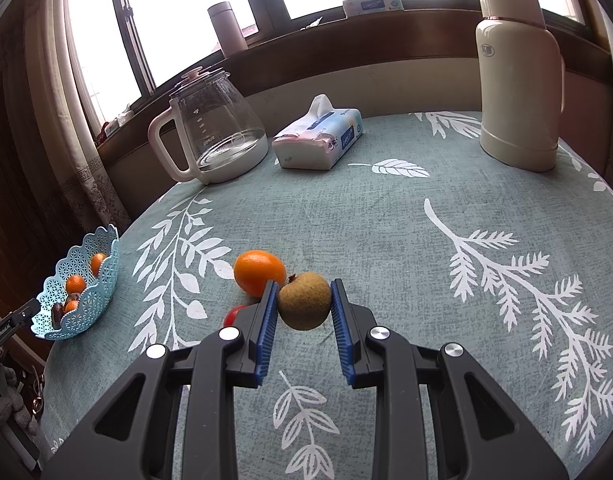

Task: Organize fruits
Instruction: 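Lower the dark brown fruit into the basket and open the left tool, then carry the tan kiwi into the blue basket and open the right tool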

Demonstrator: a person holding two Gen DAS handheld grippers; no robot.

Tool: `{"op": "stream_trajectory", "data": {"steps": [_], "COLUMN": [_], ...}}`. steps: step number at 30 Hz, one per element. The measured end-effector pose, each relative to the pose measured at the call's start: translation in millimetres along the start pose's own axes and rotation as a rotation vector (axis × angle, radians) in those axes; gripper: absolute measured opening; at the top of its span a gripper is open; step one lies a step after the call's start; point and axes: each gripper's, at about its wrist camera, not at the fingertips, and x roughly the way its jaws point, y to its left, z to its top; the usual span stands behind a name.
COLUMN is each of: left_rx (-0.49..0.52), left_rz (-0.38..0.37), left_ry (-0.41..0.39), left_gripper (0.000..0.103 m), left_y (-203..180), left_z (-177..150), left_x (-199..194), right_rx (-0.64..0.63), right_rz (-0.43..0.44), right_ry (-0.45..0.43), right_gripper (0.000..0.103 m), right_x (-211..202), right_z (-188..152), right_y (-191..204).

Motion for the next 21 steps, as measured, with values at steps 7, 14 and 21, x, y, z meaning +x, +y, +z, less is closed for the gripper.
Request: {"op": "stream_trajectory", "data": {"steps": [7,14,21], "left_rx": [-0.012,-0.019,-0.035], "left_rz": [-0.02,-0.021,-0.027], "left_ry": [-0.008,-0.014,-0.03], "left_gripper": [0.065,0.076,0.083], "left_y": [8,19,30], "left_z": [1,0,1], "left_x": [-6,-8,-11], "right_rx": [-0.021,-0.094,-0.096], "right_rz": [0.073,0.146,0.264], "right_ry": [0.018,0.047,0.084], "right_gripper": [0.027,0.027,0.027], "right_x": [-4,-6,0], "right_z": [0,-3,1], "right_y": [20,60,106]}}
